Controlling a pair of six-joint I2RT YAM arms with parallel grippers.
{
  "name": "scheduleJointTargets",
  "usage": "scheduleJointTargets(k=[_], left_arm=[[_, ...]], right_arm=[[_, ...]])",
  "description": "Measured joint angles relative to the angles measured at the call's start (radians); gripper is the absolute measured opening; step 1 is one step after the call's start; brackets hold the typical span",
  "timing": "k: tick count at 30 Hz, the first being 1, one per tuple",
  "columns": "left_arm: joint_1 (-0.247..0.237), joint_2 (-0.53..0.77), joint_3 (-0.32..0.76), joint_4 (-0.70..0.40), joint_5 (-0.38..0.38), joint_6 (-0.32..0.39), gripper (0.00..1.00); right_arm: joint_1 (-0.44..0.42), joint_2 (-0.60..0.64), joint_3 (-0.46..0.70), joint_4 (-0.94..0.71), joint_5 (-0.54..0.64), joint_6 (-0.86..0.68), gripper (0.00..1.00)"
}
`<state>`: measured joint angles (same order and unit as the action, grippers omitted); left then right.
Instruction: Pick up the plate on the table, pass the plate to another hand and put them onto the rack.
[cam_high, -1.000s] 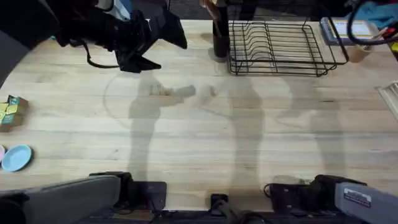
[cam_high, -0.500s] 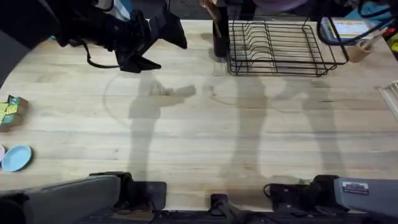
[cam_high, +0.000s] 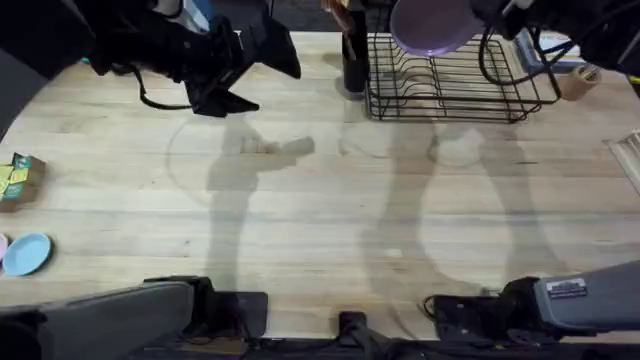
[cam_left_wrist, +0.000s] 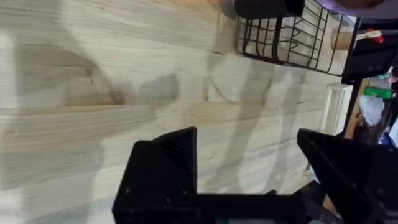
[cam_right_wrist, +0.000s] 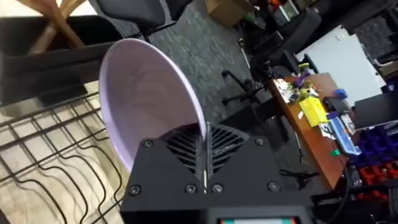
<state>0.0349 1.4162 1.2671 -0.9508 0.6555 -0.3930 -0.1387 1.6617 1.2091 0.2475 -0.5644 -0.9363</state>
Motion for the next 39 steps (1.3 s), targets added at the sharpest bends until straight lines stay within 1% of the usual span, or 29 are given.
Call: scheduleJointTargets(k=[9, 14, 17, 23, 26, 29, 31, 32, 33, 34, 35, 36, 37, 39], left_arm=[[0.0, 0.0, 0.0, 0.0, 0.0, 0.0, 0.993], [0.0, 0.0, 0.0, 0.0, 0.0, 0.0, 0.993], [0.0, 0.0, 0.0, 0.0, 0.0, 0.0, 0.993], [0.0, 0.0, 0.0, 0.0, 0.0, 0.0, 0.992], [0.0, 0.0, 0.0, 0.0, 0.0, -0.003, 0.993], [0.0, 0.0, 0.0, 0.0, 0.0, -0.019, 0.993], [0.0, 0.0, 0.0, 0.0, 0.0, -0.019, 0.993], [0.0, 0.0, 0.0, 0.0, 0.0, -0.019, 0.993], [0.0, 0.0, 0.0, 0.0, 0.0, -0.019, 0.993], [0.0, 0.0, 0.0, 0.0, 0.0, -0.019, 0.993], [0.0, 0.0, 0.0, 0.0, 0.0, -0.019, 0.993], [0.0, 0.0, 0.0, 0.0, 0.0, -0.019, 0.993], [0.0, 0.0, 0.0, 0.0, 0.0, -0.019, 0.993], [0.0, 0.0, 0.0, 0.0, 0.0, -0.019, 0.993]], right_arm=[[0.0, 0.057, 0.0, 0.0, 0.0, -0.03, 0.031], [-0.002, 0.066, 0.0, -0.017, 0.0, -0.037, 0.031], [-0.018, 0.067, 0.0, -0.047, 0.0, -0.037, 0.031], [-0.029, 0.095, 0.0, -0.048, 0.0, -0.037, 0.031], [-0.029, 0.114, 0.0, -0.071, -0.001, -0.037, 0.031], [-0.033, 0.143, 0.019, -0.138, 0.003, -0.041, 0.031], [-0.033, 0.143, 0.019, -0.139, 0.003, -0.041, 0.043], [-0.033, 0.143, 0.019, -0.141, 0.004, -0.041, 0.07], [-0.032, 0.153, 0.019, -0.159, 0.003, -0.041, 0.363], [-0.03, 0.171, 0.019, -0.166, 0.003, -0.041, 0.743], [-0.03, 0.174, 0.019, -0.167, 0.003, -0.041, 0.883], [-0.03, 0.176, 0.019, -0.166, 0.003, -0.044, 0.968], [-0.03, 0.177, 0.019, -0.166, 0.003, -0.044, 0.998], [-0.03, 0.177, 0.019, -0.166, 0.003, -0.044, 0.998]])
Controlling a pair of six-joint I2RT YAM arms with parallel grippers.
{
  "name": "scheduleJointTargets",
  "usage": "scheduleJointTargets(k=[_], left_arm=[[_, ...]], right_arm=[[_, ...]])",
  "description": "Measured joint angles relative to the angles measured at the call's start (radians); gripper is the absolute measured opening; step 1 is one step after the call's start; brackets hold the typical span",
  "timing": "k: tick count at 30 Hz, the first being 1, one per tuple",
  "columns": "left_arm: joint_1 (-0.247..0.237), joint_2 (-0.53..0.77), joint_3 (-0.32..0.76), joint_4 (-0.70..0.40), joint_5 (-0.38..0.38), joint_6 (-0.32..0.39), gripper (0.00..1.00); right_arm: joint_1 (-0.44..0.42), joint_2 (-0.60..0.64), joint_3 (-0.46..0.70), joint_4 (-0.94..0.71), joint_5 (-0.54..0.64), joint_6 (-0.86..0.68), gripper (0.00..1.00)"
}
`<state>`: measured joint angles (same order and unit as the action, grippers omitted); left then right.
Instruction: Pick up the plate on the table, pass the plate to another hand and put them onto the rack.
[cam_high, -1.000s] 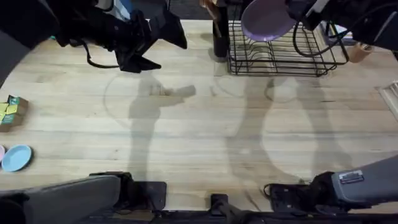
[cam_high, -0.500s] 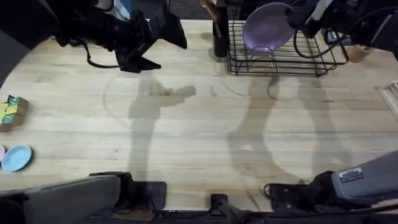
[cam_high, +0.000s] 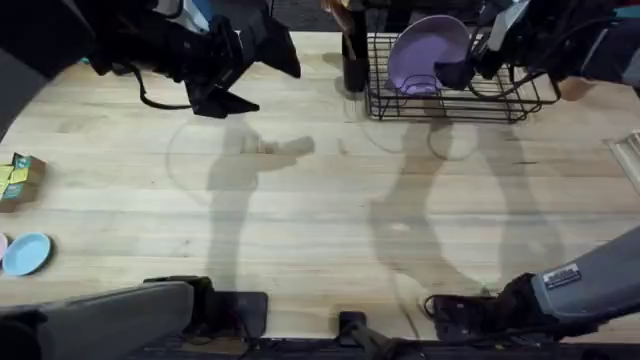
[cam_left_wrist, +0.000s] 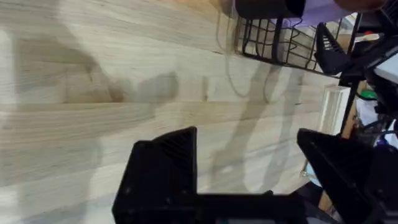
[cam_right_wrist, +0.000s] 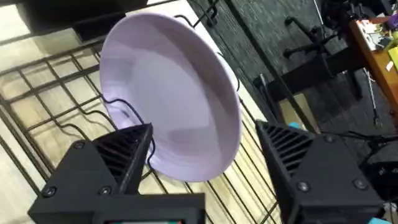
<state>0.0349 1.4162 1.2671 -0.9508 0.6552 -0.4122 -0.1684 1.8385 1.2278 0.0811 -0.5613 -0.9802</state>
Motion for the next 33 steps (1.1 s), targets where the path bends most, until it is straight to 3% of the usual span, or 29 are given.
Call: scheduleJointTargets(k=[4, 9, 21, 33], left_arm=[[0.0, 0.0, 0.0, 0.0, 0.0, 0.0, 0.993], [0.0, 0.0, 0.0, 0.0, 0.0, 0.0, 0.993], [0.0, 0.0, 0.0, 0.0, 0.0, 0.0, 0.993], [0.0, 0.0, 0.0, 0.0, 0.0, 0.0, 0.993]], right_arm=[[0.0, -0.003, 0.0, 0.0, 0.0, 0.006, 0.998], [0.0, -0.092, 0.0, -0.021, 0.0, 0.137, 0.998], [0.0, -0.336, 0.0, -0.44, 0.0, 0.353, 0.998], [0.0, -0.575, 0.0, -0.697, 0.0, 0.613, 0.998]])
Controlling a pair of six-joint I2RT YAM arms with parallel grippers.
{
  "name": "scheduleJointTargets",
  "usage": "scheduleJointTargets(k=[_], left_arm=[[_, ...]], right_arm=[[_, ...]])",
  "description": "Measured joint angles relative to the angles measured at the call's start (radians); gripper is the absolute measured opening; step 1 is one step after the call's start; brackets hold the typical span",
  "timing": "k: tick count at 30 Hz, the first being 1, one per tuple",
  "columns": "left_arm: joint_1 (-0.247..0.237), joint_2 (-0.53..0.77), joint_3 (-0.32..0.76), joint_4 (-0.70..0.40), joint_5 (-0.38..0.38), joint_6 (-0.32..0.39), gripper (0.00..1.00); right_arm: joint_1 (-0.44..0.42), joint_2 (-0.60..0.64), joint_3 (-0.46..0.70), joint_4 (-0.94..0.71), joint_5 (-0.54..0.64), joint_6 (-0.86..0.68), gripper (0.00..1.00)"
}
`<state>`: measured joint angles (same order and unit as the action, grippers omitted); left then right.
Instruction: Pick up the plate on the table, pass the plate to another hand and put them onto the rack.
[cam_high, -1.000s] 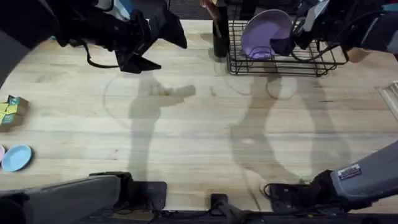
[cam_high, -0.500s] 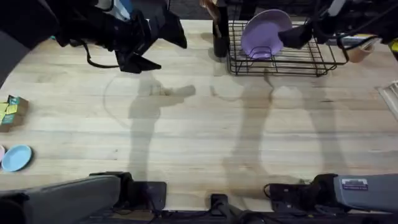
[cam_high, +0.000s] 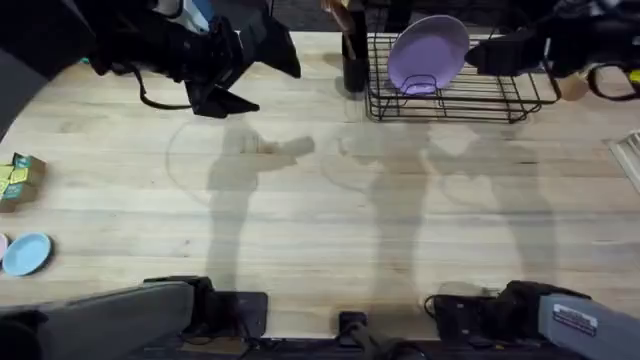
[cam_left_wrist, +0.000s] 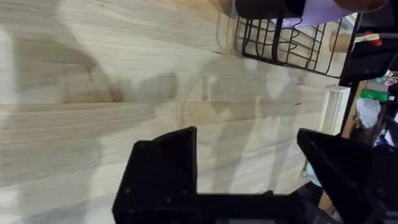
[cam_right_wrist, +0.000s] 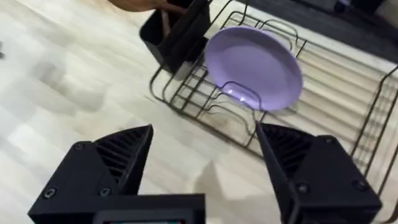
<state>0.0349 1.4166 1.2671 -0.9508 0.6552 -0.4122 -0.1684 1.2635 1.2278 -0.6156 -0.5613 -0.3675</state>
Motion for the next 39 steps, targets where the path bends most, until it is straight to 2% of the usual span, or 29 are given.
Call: scheduleJointTargets(k=[5, 9, 17, 23, 32, 33, 36, 39], left_arm=[[0.0, 0.0, 0.0, 0.0, 0.0, 0.0, 0.993], [0.0, 0.0, 0.0, 0.0, 0.0, 0.008, 0.995], [0.0, 0.0, 0.0, -0.003, -0.007, 0.114, 0.995], [0.0, -0.031, 0.0, -0.008, -0.082, 0.191, 0.995], [0.0, -0.226, 0.079, -0.033, -0.232, 0.28, 0.995], [0.0, -0.301, 0.083, -0.034, -0.267, 0.305, 0.995], [0.0, -0.378, 0.084, -0.033, -0.308, 0.326, 0.995], [0.0, -0.372, 0.084, -0.04, -0.317, 0.328, 0.995]], right_arm=[[0.0, -0.073, 0.0, -0.038, 0.005, 0.134, 0.998], [0.0, -0.119, 0.0, -0.074, 0.076, 0.266, 0.997], [0.0, -0.167, 0.0, -0.154, 0.195, 0.379, 0.997], [0.0, -0.183, 0.0, -0.187, 0.211, 0.395, 0.998], [0.0, -0.183, 0.0, -0.26, 0.218, 0.398, 0.998], [0.0, -0.183, 0.0, -0.273, 0.218, 0.399, 0.998], [0.0, -0.183, 0.0, -0.275, 0.218, 0.399, 0.998], [0.0, -0.183, 0.0, -0.275, 0.218, 0.399, 0.998]])
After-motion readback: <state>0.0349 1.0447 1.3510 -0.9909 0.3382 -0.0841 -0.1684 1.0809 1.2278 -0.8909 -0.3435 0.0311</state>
